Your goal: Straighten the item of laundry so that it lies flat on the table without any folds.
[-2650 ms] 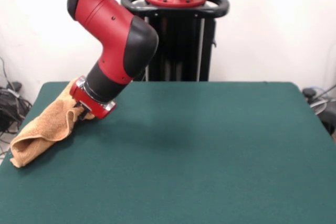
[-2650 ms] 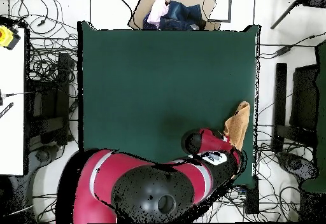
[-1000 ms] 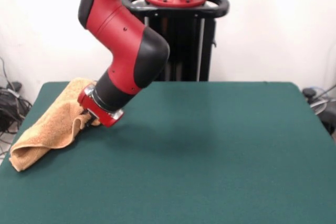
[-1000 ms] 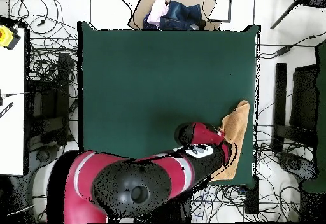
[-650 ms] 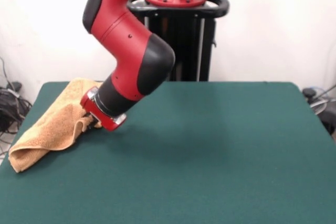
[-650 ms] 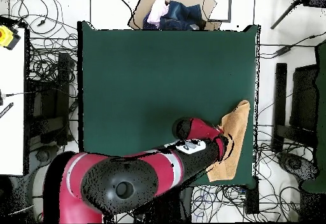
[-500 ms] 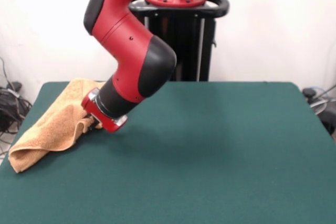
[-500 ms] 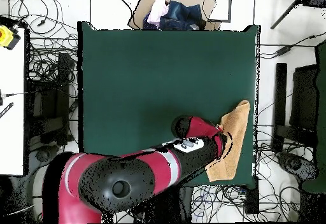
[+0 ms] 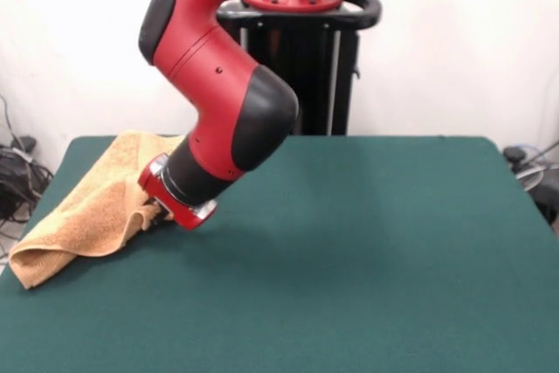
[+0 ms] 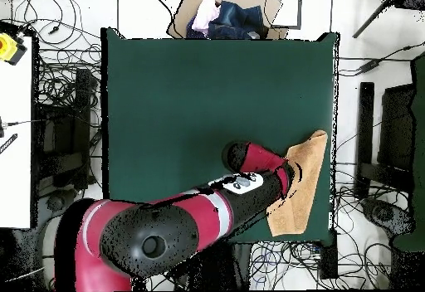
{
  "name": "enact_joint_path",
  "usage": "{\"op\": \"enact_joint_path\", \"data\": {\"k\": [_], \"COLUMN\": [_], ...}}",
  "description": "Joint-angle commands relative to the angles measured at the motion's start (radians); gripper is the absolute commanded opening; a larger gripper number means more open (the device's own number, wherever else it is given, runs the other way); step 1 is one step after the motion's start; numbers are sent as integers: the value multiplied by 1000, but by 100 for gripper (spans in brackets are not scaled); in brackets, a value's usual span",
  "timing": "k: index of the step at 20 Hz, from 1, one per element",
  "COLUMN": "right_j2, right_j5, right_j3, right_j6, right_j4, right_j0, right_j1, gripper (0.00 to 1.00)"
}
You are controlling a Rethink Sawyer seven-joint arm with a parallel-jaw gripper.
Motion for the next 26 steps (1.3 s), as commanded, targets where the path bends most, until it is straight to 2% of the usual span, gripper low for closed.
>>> {"op": "enact_joint_path", "data": {"k": [1,6,13,22,26], "right_j2": [105,81,-6,-119,-202], "right_j5": [129,183,287,480,581], "right_j3": [-158,-206,-315,-533,-679], "right_j6": [301,334,417,565,650], "right_j4": [97,121,161,209,214], "right_j0": [33,49,81,80,54], "right_j1": [44,66,154,269,346], "gripper": [0,0,0,0,0]}}
